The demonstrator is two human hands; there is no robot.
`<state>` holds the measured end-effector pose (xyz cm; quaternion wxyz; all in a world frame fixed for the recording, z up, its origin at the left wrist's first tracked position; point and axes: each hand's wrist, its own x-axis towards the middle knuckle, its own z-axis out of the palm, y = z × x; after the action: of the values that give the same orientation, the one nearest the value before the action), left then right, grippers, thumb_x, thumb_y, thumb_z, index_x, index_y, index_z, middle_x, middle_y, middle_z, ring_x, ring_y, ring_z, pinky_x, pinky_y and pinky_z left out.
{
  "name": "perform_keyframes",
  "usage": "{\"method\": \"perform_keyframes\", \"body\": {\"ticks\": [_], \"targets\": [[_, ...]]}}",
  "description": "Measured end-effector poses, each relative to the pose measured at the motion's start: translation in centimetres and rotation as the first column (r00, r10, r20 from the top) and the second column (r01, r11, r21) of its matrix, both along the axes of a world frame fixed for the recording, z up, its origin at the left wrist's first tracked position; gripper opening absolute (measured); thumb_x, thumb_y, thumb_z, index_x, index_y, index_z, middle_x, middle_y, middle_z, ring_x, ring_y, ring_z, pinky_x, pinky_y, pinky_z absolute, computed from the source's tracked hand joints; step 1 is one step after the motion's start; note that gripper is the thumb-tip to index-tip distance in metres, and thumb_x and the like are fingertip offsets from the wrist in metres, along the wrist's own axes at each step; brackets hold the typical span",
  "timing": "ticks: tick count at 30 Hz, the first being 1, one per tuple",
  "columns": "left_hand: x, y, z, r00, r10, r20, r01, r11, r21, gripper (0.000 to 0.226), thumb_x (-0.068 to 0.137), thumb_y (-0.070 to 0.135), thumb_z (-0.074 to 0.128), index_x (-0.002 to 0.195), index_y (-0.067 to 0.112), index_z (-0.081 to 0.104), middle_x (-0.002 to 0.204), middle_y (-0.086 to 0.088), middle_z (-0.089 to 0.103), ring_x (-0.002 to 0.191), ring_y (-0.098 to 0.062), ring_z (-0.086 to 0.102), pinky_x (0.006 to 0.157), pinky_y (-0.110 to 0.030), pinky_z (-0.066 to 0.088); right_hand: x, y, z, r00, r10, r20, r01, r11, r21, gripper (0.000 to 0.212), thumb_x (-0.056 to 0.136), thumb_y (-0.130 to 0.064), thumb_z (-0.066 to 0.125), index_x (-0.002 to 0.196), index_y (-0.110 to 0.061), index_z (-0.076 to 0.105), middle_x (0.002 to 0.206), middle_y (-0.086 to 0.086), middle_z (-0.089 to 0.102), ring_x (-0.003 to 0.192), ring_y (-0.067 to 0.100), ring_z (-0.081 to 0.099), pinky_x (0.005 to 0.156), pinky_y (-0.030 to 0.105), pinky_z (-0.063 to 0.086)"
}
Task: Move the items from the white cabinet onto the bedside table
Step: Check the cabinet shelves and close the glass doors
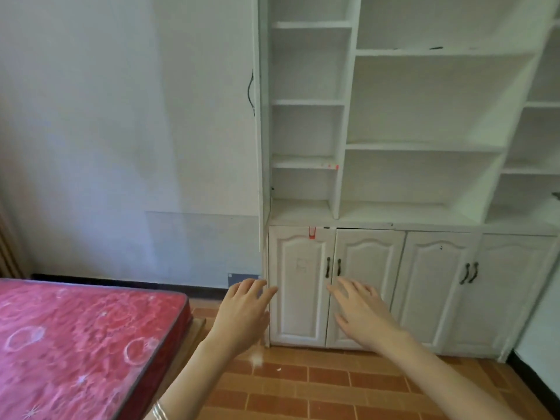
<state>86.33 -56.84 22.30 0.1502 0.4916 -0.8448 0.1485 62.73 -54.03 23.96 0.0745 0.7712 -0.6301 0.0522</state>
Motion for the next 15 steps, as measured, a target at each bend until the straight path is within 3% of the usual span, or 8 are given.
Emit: {"method": "perform_keyframes", "body": {"ticks": [4, 10, 15], "targets": [[2.6, -6.5, 2.3, 1.0, -0.026, 0.013, 0.027, 0.994, -0.103, 0.058, 0.054, 0.026, 0.086, 0.107, 0.024, 0.065, 0.106, 0.0, 0.069, 0.094, -0.02, 0.067, 0.078, -0.036, 0.055, 2.7, -5.9, 1.9, 0.999, 0.034, 0.018, -0.033, 0.998, -0.056, 0.056, 0.094, -0.028, 0.04, 0.146, -0.02, 0.019, 0.154, 0.004, 0.02, 0.141, 0.022, 0.018, 0.113, 0.041, 0.018], [5.8, -16.5, 7.8, 0.993, -0.014, 0.114, 0.039, 0.975, -0.221, 0.055, 0.05, 0.029, 0.087, 0.101, 0.021, 0.069, 0.099, -0.002, 0.071, 0.087, -0.022, 0.068, 0.072, -0.034, 0.056, 5.9, -14.9, 5.2, 0.998, 0.024, 0.05, -0.014, 0.983, -0.183, 0.054, 0.089, -0.024, 0.045, 0.14, -0.018, 0.032, 0.146, 0.006, 0.034, 0.135, 0.025, 0.031, 0.109, 0.04, 0.025], [6.4, -22.3, 8.6, 0.994, -0.018, 0.105, 0.042, 0.973, -0.226, 0.049, 0.059, 0.034, 0.083, 0.104, 0.021, 0.068, 0.099, -0.002, 0.071, 0.085, -0.022, 0.069, 0.072, -0.035, 0.056, 6.8, -20.7, 6.2, 0.999, 0.031, 0.015, -0.025, 0.958, -0.286, 0.049, 0.069, -0.029, 0.061, 0.117, -0.018, 0.055, 0.111, 0.003, 0.063, 0.099, 0.024, 0.064, 0.08, 0.035, 0.053]]}}
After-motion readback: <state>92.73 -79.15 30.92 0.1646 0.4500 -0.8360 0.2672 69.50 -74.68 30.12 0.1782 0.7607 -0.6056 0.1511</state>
